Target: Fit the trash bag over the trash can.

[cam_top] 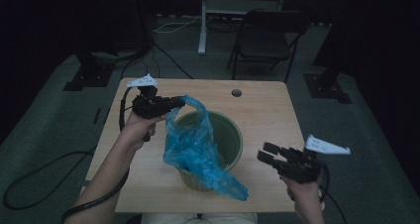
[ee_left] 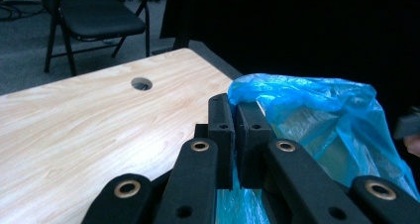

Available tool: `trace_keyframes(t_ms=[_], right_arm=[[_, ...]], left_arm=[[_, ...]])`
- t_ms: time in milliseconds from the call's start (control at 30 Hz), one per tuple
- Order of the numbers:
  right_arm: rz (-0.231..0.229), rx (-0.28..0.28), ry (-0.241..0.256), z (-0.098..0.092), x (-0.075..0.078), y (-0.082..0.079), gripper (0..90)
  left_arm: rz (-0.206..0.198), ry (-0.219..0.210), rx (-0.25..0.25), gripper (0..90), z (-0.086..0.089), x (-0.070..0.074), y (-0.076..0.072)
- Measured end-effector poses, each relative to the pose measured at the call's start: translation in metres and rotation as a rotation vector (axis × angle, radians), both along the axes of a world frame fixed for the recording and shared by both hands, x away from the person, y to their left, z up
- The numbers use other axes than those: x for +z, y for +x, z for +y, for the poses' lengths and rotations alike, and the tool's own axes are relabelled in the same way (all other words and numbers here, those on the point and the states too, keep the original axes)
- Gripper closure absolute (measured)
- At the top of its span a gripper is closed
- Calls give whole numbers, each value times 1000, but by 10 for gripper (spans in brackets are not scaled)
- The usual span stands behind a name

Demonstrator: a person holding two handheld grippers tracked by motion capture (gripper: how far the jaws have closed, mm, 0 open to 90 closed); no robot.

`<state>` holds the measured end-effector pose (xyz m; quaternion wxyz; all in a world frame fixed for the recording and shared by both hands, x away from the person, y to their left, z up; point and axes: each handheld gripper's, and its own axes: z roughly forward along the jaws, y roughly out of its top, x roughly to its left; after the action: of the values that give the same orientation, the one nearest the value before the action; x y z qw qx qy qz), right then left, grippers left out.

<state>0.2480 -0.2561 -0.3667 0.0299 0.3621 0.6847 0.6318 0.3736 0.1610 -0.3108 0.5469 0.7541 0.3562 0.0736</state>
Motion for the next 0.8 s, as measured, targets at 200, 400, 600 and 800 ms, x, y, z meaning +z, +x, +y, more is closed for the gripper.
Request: trace_keyframes(t_ms=[200,400,600,800], right_arm=[[26,181,2,70,24,58,390],[126,291,-50,120,22,102,478],[100,278,-94,130,23,112,900],[17,133,-97,114,38,113,900]], left_arm=[[-5,2,-5,873,-8,9,5],[-15,9,-10,873,-11,12,4],[-10,-20,-30,790,0,12,1],[14,-15,-40,451,9,14,-12]])
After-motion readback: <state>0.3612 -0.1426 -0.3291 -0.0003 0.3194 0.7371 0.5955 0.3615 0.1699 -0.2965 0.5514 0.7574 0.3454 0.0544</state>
